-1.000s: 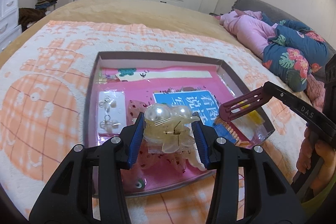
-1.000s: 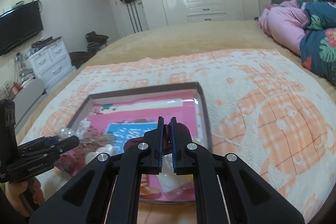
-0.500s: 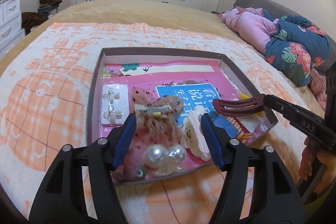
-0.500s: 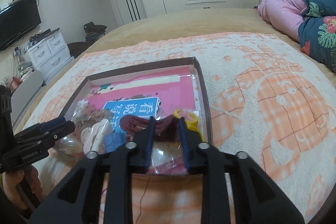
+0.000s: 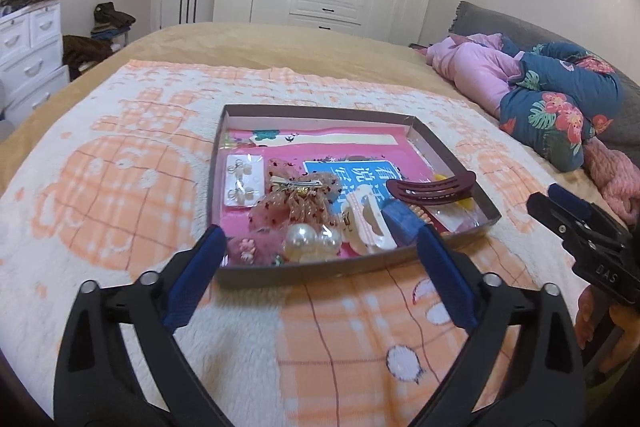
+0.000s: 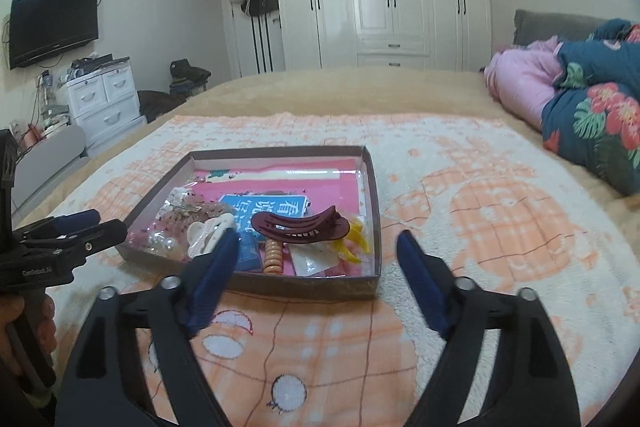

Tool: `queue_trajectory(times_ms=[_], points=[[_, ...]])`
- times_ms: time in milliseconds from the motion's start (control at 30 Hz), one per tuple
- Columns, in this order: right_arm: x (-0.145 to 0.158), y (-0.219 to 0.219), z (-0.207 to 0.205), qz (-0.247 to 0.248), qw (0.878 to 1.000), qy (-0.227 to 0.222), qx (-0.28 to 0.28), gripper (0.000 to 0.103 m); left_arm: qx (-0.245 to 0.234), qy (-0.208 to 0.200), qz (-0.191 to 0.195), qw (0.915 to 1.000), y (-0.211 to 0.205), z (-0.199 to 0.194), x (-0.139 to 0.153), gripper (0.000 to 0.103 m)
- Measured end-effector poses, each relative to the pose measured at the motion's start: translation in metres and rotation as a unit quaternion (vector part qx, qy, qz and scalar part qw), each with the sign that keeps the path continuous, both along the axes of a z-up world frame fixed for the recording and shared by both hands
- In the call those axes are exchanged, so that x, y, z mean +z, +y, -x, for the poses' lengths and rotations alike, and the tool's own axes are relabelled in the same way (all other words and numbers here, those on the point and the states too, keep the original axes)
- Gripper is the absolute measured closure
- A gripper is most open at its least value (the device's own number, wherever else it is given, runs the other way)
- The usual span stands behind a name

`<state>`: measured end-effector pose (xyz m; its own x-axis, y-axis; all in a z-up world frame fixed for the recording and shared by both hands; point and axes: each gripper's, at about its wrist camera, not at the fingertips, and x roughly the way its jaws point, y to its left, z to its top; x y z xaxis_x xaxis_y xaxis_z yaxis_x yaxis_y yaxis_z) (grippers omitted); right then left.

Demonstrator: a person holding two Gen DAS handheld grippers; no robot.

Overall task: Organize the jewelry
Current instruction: 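Withdraw both grippers back from the tray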

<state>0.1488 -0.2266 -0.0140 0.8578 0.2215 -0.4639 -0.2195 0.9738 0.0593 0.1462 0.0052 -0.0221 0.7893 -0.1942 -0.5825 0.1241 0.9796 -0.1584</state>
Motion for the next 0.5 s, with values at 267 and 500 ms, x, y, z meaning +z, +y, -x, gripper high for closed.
queue_trajectory(times_ms=[267, 500], points=[[0.009, 0.004, 0.038, 0.013, 0.999, -0.052, 0.007, 0.008, 0.017, -0.010, -0.005, 0.9998, 0.006, 0.027, 0.001, 0.011], [0.008, 0.004, 0.058, 0.013, 0.998, -0.064, 0.009, 0.006, 0.019, -0.029, -0.003, 0.9994, 0.008, 0.047, 0.006, 0.011]])
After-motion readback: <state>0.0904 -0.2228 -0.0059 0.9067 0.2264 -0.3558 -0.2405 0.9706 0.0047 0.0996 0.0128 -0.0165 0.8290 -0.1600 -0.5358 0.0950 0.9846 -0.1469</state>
